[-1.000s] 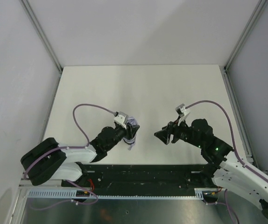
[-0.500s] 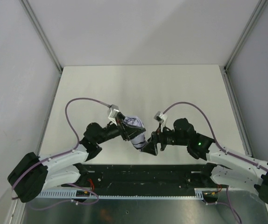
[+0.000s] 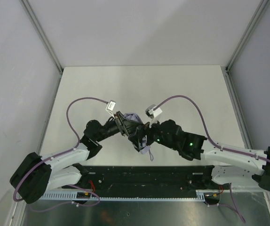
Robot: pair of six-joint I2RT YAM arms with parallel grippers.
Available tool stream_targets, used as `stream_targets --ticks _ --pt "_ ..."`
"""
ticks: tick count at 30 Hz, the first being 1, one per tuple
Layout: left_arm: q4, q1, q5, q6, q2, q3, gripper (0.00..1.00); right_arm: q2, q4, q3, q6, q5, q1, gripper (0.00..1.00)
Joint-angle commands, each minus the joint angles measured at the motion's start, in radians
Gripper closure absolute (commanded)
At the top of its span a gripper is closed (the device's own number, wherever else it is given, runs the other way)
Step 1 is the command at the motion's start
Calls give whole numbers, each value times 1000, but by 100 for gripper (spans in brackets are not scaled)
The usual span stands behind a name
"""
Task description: Put away the umbrella
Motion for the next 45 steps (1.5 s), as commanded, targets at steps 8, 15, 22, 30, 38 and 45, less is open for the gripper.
stream_targets --ticks 8,15,22,30,38,45 --pt "2 21 -129 -198 -26 54 95 217 -86 191 -33 377 82 51" --pt "-38 71 -68 -225 -22 60 47 207 -68 192 -66 358 65 84" --pt "-116 221 34 -200 -100 70 1 190 -66 183 -20 183 -59 95" --pt "-400 405 143 -99 -205 70 0 107 -229 147 89 122 -416 91" --pt "-417 409 251 -85 -211 100 2 23 -514 117 296 109 -1035 94" --pt "-418 385 302 -103 -198 127 2 -129 -656 -62 453 81 -1556 95"
